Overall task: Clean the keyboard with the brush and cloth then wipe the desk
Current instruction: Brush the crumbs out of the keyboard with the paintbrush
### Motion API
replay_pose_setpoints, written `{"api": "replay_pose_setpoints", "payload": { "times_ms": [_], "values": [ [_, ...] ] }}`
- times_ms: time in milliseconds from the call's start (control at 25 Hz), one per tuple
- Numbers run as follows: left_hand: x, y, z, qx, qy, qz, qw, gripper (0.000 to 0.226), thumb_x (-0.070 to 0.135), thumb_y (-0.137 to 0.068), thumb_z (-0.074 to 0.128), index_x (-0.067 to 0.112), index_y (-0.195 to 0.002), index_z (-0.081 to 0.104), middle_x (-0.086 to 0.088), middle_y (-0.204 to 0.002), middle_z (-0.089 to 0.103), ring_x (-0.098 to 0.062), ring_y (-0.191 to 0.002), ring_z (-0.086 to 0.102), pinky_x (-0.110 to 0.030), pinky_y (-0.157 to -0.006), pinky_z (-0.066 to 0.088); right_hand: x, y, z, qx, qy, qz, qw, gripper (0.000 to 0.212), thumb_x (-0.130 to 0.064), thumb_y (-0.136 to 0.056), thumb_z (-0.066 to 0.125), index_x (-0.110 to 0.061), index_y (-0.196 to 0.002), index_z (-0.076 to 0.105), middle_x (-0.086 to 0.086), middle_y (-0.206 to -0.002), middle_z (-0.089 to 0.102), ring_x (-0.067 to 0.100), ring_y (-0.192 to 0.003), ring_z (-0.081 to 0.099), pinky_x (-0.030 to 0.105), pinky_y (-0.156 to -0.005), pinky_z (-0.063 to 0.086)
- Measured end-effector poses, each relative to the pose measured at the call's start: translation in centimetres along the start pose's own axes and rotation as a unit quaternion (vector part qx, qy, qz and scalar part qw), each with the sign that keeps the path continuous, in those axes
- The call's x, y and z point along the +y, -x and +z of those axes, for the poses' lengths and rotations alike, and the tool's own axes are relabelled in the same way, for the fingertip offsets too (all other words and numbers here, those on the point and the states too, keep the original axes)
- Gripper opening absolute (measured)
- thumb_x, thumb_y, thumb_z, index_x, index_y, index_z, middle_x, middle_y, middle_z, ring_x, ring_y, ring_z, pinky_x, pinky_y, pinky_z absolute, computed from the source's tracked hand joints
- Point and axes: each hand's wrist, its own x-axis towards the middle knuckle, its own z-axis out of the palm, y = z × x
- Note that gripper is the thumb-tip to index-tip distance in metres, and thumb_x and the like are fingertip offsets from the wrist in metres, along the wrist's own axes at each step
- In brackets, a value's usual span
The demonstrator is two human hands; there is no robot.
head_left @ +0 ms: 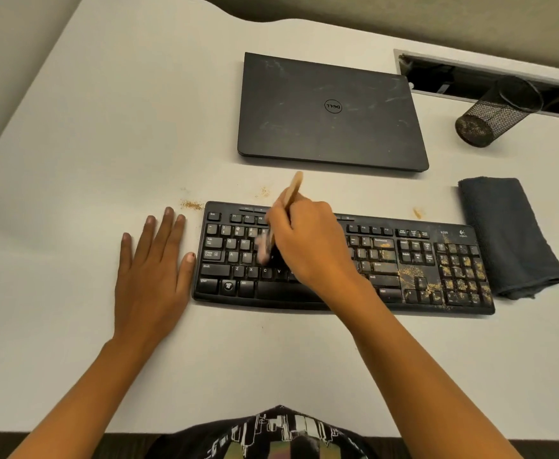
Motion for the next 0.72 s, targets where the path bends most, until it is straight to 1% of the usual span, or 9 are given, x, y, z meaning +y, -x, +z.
{"api": "replay_pose_setpoints", "payload": {
  "times_ms": [80, 160, 240, 320, 360, 440, 520, 640, 720],
  "values": [
    [-0.1, -0.1, 0.0, -0.003, -0.008, -0.004, 1.000, 0.061, 0.041, -0.100, 0.017, 0.018, -0.155, 0.021, 0.002, -0.163, 0.015, -0.019, -0.150, 0.010, -0.045, -0.121, 0.003, -0.4, 0.3, 0.2, -0.018, -0.020, 0.001, 1.000, 0.037, -0.029, -0.102, 0.035, -0.009, -0.085, 0.062, -0.005, -0.058, 0.059, 0.006, -0.046, 0.054, 0.025, -0.049, 0.045],
    [0.0, 0.0, 0.0, -0.005, -0.013, -0.005, 1.000, 0.060, 0.041, -0.100, 0.018, 0.019, -0.156, 0.021, 0.002, -0.163, 0.014, -0.018, -0.151, 0.010, -0.044, -0.122, 0.003, -0.9, 0.9, 0.5, 0.004, -0.032, -0.026, 0.999, 0.034, -0.031, -0.104, 0.036, -0.015, -0.086, 0.060, -0.012, -0.054, 0.051, -0.001, -0.046, 0.051, 0.017, -0.048, 0.036],
    [0.0, -0.1, -0.1, -0.005, -0.013, -0.004, 1.000, 0.060, 0.041, -0.100, 0.018, 0.019, -0.156, 0.021, 0.003, -0.163, 0.014, -0.018, -0.151, 0.010, -0.044, -0.122, 0.004, -0.5, 1.0, 0.5, 0.017, -0.046, -0.016, 0.999, 0.030, -0.033, -0.103, 0.037, -0.022, -0.085, 0.059, -0.013, -0.061, 0.054, 0.001, -0.048, 0.048, 0.021, -0.049, 0.038],
    [0.0, -0.1, -0.1, -0.005, -0.011, -0.003, 1.000, 0.060, 0.041, -0.100, 0.018, 0.018, -0.155, 0.022, 0.002, -0.162, 0.016, -0.019, -0.150, 0.011, -0.043, -0.121, 0.003, 1.1, 0.6, -0.7, 0.035, -0.114, 0.069, 0.990, 0.026, -0.030, -0.102, 0.041, -0.027, -0.082, 0.058, -0.006, -0.071, 0.061, 0.007, -0.055, 0.052, 0.027, -0.051, 0.047],
    [0.0, -0.1, -0.1, -0.004, -0.008, -0.004, 1.000, 0.060, 0.041, -0.100, 0.018, 0.018, -0.155, 0.023, 0.002, -0.162, 0.016, -0.019, -0.150, 0.012, -0.043, -0.121, 0.003, 2.4, 0.5, -1.8, 0.058, -0.141, 0.116, 0.982, 0.024, -0.028, -0.101, 0.043, -0.029, -0.082, 0.057, -0.003, -0.074, 0.063, 0.011, -0.058, 0.053, 0.027, -0.053, 0.048],
    [0.0, -0.1, -0.1, -0.001, -0.006, -0.006, 1.000, 0.060, 0.041, -0.100, 0.019, 0.018, -0.155, 0.024, 0.002, -0.162, 0.017, -0.020, -0.150, 0.013, -0.043, -0.121, 0.003, 5.4, 0.9, -4.8, 0.116, -0.166, 0.189, 0.961, 0.021, -0.023, -0.099, 0.046, -0.025, -0.085, 0.061, 0.000, -0.078, 0.064, 0.011, -0.059, 0.052, 0.020, -0.051, 0.044],
    [0.1, -0.1, -0.1, 0.001, -0.009, -0.005, 1.000, 0.060, 0.041, -0.100, 0.019, 0.017, -0.155, 0.024, 0.001, -0.162, 0.018, -0.021, -0.150, 0.014, -0.044, -0.121, 0.004, 7.8, 2.0, -7.5, 0.183, -0.148, 0.226, 0.945, 0.021, -0.020, -0.098, 0.048, -0.016, -0.094, 0.068, 0.001, -0.078, 0.064, 0.011, -0.060, 0.051, 0.016, -0.047, 0.041],
    [0.0, -0.1, 0.0, 0.000, -0.013, -0.005, 1.000, 0.060, 0.041, -0.100, 0.019, 0.017, -0.155, 0.023, 0.001, -0.162, 0.018, -0.021, -0.150, 0.014, -0.043, -0.121, 0.003, 9.4, 3.6, -9.0, 0.278, -0.042, 0.205, 0.937, 0.027, -0.023, -0.099, 0.047, -0.009, -0.090, 0.069, 0.007, -0.071, 0.062, 0.018, -0.063, 0.054, 0.034, -0.060, 0.050],
    [0.0, -0.1, -0.1, 0.001, -0.013, -0.005, 1.000, 0.060, 0.041, -0.100, 0.019, 0.017, -0.155, 0.024, 0.001, -0.162, 0.018, -0.021, -0.150, 0.013, -0.042, -0.121, 0.002, 8.9, 4.1, -8.2, 0.260, -0.075, 0.143, 0.952, 0.026, -0.025, -0.099, 0.048, -0.010, -0.091, 0.067, 0.011, -0.070, 0.063, 0.020, -0.062, 0.057, 0.038, -0.057, 0.048]
  ]
}}
